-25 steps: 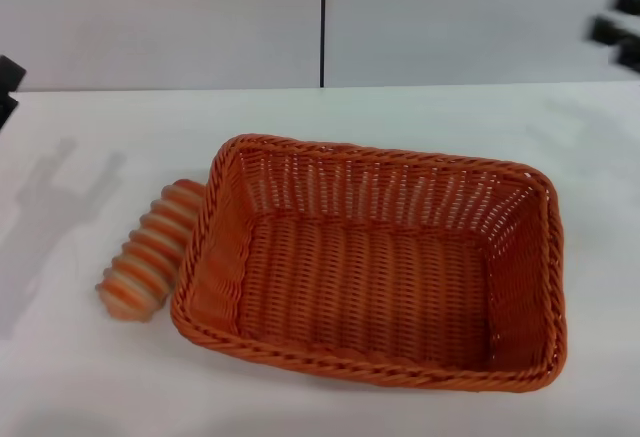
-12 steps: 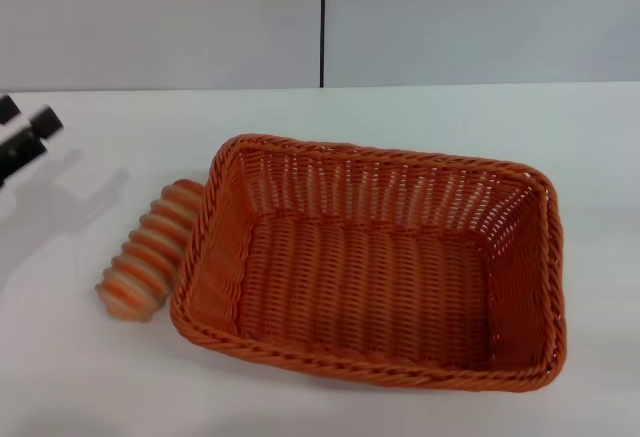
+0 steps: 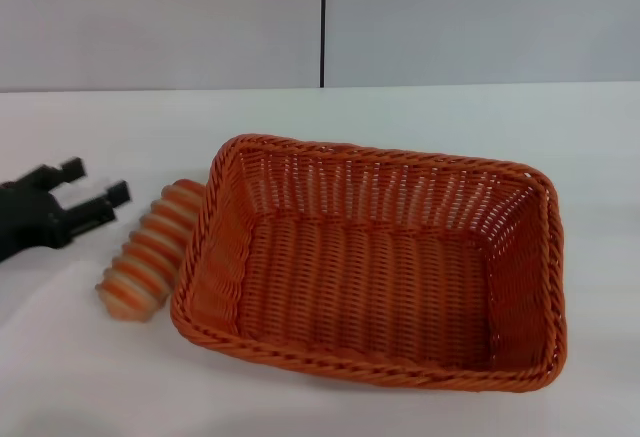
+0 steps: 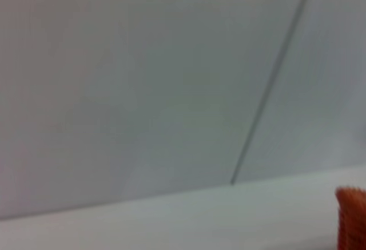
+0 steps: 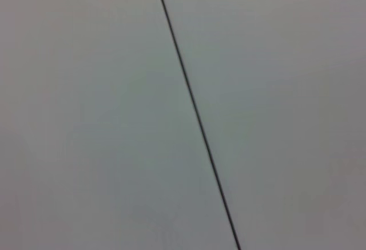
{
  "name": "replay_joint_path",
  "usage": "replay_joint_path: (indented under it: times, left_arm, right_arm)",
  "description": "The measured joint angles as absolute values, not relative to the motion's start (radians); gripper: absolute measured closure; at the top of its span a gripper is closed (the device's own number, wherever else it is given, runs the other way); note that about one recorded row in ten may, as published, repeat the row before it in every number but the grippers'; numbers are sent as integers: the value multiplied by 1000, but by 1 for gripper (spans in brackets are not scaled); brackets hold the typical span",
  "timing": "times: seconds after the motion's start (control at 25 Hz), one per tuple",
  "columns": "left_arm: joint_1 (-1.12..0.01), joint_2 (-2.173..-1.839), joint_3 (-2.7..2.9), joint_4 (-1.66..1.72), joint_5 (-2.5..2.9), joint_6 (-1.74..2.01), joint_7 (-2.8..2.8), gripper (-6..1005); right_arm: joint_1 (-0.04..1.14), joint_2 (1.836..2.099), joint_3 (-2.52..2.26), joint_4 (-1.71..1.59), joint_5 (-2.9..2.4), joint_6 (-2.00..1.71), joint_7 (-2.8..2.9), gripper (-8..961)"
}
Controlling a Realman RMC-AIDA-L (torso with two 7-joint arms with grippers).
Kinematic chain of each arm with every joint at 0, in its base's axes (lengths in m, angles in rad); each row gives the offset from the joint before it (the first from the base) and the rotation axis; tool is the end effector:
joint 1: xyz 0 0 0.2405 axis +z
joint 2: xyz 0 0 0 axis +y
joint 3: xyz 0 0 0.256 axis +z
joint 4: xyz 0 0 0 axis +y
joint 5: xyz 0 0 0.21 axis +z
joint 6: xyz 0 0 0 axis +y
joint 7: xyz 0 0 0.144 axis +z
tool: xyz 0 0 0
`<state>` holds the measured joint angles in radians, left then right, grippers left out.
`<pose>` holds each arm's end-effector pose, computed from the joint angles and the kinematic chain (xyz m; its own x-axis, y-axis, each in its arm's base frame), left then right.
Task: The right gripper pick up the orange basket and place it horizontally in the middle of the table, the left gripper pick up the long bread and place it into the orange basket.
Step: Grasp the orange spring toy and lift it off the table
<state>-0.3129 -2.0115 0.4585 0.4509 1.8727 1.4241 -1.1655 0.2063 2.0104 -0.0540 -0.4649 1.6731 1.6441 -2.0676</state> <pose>-0.3674 0.2762 0.0310 0.6367 0.3845 0.6684 0.7286 -0.5840 -0.3580 0.3879 0.2326 0.1441 0.4650 0.1932 -0.8640 -0.8329 -0.2354 -0.5009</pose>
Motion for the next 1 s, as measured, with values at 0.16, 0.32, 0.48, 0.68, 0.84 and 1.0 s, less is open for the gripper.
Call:
replay_joint_path:
  times: [0.16,0.32,0.48,0.68,0.84,1.0]
  left_arm:
    - [-331,-2025,459,448,1912,1392,-1158,190]
    - [-344,-2043,465,451,1926,1378,-1155,196]
    - [-350,-2048,485,449,1928,1357,-1154,201]
    - [-358,-2051,522,441,1928,1341,-1155,207]
    - [-360,-2053,546,441,1928,1341,-1162,213]
    - [-361,-2054,552,437,1928,1341,-1163,218]
  right_arm:
    - [218,2018,-54,-465,1673,1641,-2068,443]
    - [234,2037,-53,-465,1671,1636,-2090,443]
    - [237,2041,-53,-457,1671,1625,-2099,442]
    - [238,2041,-52,-447,1670,1609,-2119,443]
    - [238,2042,-52,-443,1670,1600,-2121,444]
    - [238,2042,-52,-442,1659,1597,-2121,446]
